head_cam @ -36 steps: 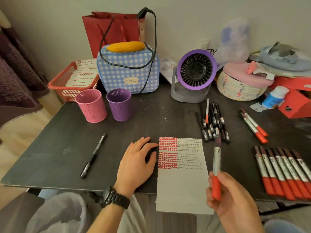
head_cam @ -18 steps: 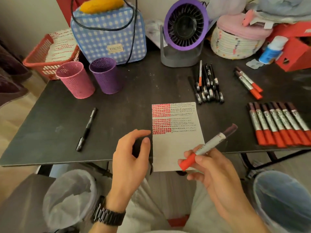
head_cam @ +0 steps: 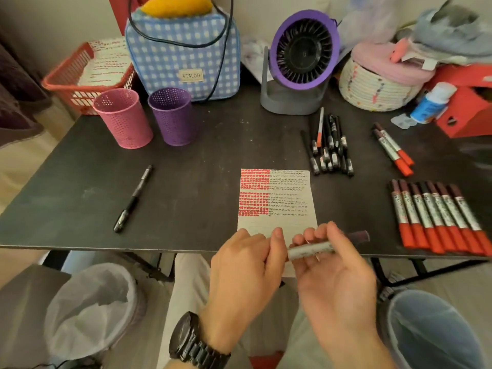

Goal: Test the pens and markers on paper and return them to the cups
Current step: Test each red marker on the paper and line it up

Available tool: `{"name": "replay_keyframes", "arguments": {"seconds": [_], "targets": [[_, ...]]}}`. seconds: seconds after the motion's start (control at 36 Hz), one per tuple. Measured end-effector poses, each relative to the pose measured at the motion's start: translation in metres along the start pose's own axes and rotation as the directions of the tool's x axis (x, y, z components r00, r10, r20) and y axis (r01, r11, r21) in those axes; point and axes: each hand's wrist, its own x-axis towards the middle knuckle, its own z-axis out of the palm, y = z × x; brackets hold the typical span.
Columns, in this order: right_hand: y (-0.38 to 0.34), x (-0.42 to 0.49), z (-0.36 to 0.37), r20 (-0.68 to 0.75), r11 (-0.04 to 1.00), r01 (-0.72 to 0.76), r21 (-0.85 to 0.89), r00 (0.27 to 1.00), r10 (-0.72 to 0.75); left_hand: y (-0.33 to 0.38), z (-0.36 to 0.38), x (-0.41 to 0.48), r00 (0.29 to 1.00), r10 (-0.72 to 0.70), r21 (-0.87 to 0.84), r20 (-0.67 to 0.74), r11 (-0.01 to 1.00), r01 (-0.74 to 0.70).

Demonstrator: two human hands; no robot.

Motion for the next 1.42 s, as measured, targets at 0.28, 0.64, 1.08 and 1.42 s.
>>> {"name": "replay_keyframes", "arguments": {"seconds": [0.28,0.64,1.08,1.42], "targets": [[-0.008,0.031,0.036,-0.123,0.992,-0.121,0.026,0.985,0.123,-0.009,-0.015,-0.006,0.987,-0.138,0.079,0.079,0.988,0.132],[-0.065,0.095,0.032,0.228,0.981,0.038,0.190,0.970,-0.082,-0.046,-0.046,0.000,0.691,-0.461,-0.252,0.557,0.699,0.669],[-0.041,0.104,0.006,0.125,0.976,-0.048,-0.211,0.989,0.076,-0.066,-0.039,0.059,0.975,-0.157,-0.325,0.158,0.924,0.202],[-0.019,0.102,0.016,0.180,0.762,0.200,-0.616,0.977,-0.111,-0.080,-0.021,0.061,0.930,-0.070,0.011,0.361,0.997,0.071]]}}
